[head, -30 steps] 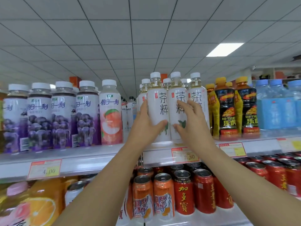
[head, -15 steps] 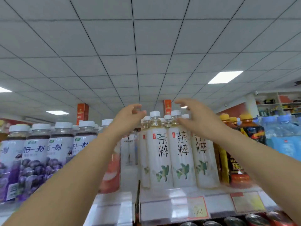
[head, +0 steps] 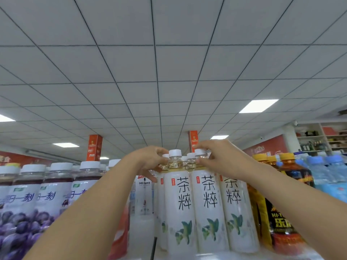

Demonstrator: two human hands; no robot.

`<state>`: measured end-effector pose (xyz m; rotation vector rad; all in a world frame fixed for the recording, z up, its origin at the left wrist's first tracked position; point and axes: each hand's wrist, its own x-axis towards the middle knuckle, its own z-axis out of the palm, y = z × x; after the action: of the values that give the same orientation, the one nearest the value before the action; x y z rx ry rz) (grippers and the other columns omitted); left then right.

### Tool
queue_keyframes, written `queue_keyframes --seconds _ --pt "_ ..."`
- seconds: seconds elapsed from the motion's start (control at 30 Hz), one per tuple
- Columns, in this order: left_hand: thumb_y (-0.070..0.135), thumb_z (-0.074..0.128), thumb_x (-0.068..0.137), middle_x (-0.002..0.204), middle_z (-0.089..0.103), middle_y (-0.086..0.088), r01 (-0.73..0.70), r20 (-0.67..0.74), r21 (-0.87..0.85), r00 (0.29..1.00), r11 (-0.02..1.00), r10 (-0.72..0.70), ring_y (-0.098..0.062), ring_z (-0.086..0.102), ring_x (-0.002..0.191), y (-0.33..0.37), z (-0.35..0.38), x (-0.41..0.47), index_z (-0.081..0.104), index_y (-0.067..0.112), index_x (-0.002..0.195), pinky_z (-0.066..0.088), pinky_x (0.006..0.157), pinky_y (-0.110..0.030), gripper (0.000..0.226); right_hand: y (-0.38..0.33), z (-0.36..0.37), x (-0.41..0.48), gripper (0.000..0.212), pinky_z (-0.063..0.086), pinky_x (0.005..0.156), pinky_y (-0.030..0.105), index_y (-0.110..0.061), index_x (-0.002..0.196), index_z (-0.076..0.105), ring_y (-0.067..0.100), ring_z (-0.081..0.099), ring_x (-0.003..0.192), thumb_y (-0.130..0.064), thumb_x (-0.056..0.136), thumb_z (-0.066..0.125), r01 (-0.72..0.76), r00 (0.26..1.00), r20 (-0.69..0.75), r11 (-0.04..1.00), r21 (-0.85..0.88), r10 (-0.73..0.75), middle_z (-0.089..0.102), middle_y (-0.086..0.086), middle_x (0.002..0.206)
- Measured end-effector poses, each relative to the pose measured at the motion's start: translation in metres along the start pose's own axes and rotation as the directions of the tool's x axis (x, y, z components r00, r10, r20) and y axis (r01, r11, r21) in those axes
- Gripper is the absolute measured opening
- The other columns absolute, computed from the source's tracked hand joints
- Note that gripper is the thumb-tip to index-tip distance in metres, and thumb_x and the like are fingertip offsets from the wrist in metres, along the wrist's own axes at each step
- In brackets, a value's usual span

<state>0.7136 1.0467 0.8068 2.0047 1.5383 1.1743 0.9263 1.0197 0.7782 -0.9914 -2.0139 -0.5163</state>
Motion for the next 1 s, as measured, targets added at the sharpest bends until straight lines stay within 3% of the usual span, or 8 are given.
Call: queue_keyframes --seconds 0.3,0.4,0.5,0.6,0.7,0.8,0.9,1.0 --pt "0.011 0.053 0.095 0.122 0.062 -0.012 0.0 0.097 -0.092 0.995 0.996 0.009 -0.022 0.062 0.1 -0.004 -0.001 0.007 0.055 0.023 0.121 0.056 0.081 -0.048 0.029 0.008 -0.013 0.011 0.041 0.047 0.084 0.024 -0.031 0.127 0.053 0.003 0.055 0.092 -0.047 0.089 0.053 0.015 0.999 0.045 1.0 0.021 -0.016 0.059 -0.01 0.12" --pt "0.017 0.051 0.097 0.124 0.059 -0.007 0.013 0.104 -0.102 0.995 0.995 -0.002 -0.02 0.061 0.104 0.0 -0.015 0.009 0.059 0.022 0.119 0.056 0.083 -0.048 0.024 0.022 -0.036 0.036 0.034 0.038 0.084 0.022 -0.026 0.124 0.058 0.004 0.051 0.096 -0.04 0.094 0.048 -0.041 0.999 0.025 0.998 0.049 0.04 0.06 -0.007 0.122" --pt "0.026 0.051 0.097 0.12 0.058 -0.004 0.008 0.074 -0.095 0.997 0.995 -0.001 -0.023 0.06 0.108 0.011 -0.033 0.009 0.061 0.024 0.116 0.056 0.083 -0.048 0.022 0.038 -0.051 0.064 0.03 0.043 0.087 0.023 -0.021 0.117 0.064 0.006 0.058 0.093 -0.035 0.094 0.051 -0.098 0.975 0.194 0.994 -0.047 0.105 0.063 -0.01 0.114" --pt "0.041 0.046 0.096 0.119 0.059 -0.005 0.004 0.071 -0.046 0.997 0.999 -0.001 -0.023 0.06 0.107 0.027 -0.039 0.005 0.062 0.02 0.114 0.056 0.084 -0.048 0.031 0.046 -0.049 0.08 0.026 0.054 0.079 0.028 -0.02 0.106 0.069 0.01 0.065 0.084 -0.036 0.091 0.055 -0.161 0.902 0.391 0.983 -0.086 0.181 0.063 -0.016 0.091" --pt "0.051 0.042 0.094 0.12 0.058 -0.001 -0.014 0.116 0.092 0.993 0.996 0.003 -0.02 0.057 0.109 0.039 -0.029 0.0 0.061 0.021 0.115 0.056 0.084 -0.044 0.041 0.046 -0.035 0.09 0.022 0.05 0.066 0.022 -0.023 0.1 0.07 0.007 0.06 0.077 -0.038 0.089 0.059 -0.168 0.841 0.491 0.972 -0.165 0.228 0.063 -0.012 0.089" --pt "0.057 0.04 0.092 0.123 0.053 0.005 -0.101 0.125 0.319 0.99 0.942 0.064 -0.014 0.054 0.108 0.042 -0.01 -0.001 0.056 0.026 0.124 0.057 0.081 -0.034 0.048 0.05 -0.019 0.097 0.026 0.046 0.079 0.026 -0.027 0.103 0.07 0.005 0.055 0.081 -0.044 0.085 0.061 -0.094 0.818 0.527 0.957 -0.274 0.231 0.062 -0.013 0.1" --pt "0.057 0.033 0.093 0.13 0.051 0.001 -0.14 0.061 0.438 0.99 0.888 0.126 -0.015 0.054 0.106 0.038 0.002 0.002 0.054 0.026 0.13 0.058 0.079 -0.031 0.053 0.055 -0.012 0.098 0.015 0.04 0.072 0.024 -0.025 0.091 0.069 -0.001 0.051 0.069 -0.038 0.085 0.063 -0.081 0.791 0.574 0.967 -0.243 0.211 0.058 -0.014 0.097" --pt "0.055 0.03 0.096 0.104 0.049 -0.004 -0.144 0.054 0.456 0.99 0.878 0.134 -0.017 0.054 0.096 0.033 0.004 0.003 0.05 0.024 0.134 0.058 0.077 -0.031 0.054 0.06 -0.013 0.098 0.01 0.045 0.088 0.029 -0.029 0.077 0.065 0.001 0.059 0.078 -0.036 0.085 0.064 -0.064 0.779 0.604 0.98 -0.189 0.167 0.062 -0.015 0.094"
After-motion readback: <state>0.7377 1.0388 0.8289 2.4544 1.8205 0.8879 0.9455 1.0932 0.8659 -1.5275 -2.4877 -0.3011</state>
